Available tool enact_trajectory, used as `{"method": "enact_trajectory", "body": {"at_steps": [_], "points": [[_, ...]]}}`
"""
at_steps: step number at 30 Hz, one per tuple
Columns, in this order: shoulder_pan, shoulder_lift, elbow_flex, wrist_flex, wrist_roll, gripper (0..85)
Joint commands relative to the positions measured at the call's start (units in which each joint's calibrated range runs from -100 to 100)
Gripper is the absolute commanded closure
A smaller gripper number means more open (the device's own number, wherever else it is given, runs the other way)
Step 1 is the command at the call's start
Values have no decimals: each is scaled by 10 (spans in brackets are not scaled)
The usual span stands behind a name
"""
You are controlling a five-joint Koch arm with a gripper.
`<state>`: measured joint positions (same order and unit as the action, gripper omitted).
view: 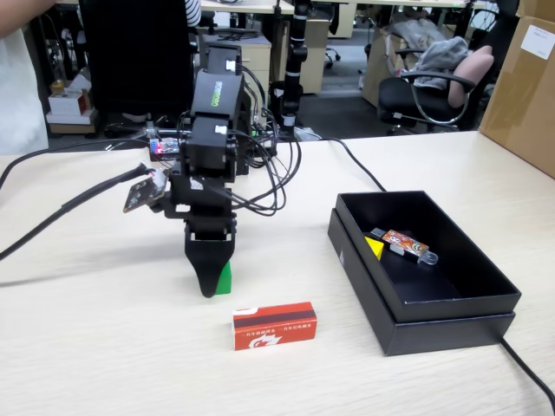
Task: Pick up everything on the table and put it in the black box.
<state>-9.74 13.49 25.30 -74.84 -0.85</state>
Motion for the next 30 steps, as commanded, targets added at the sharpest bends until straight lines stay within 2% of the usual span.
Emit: {"method": "enact_trajectory", "body": {"at_steps": [1, 12, 15, 22, 24, 25, 26, 30], "points": [[8, 1, 70, 12, 1, 404], [16, 56, 114, 12, 0, 439], [14, 60, 115, 12, 0, 525], [6, 62, 111, 12, -1, 531], [5, 63, 111, 12, 0, 617], [5, 63, 113, 12, 0, 716], [5, 63, 113, 12, 1, 746], [9, 25, 94, 4, 1, 765]]}}
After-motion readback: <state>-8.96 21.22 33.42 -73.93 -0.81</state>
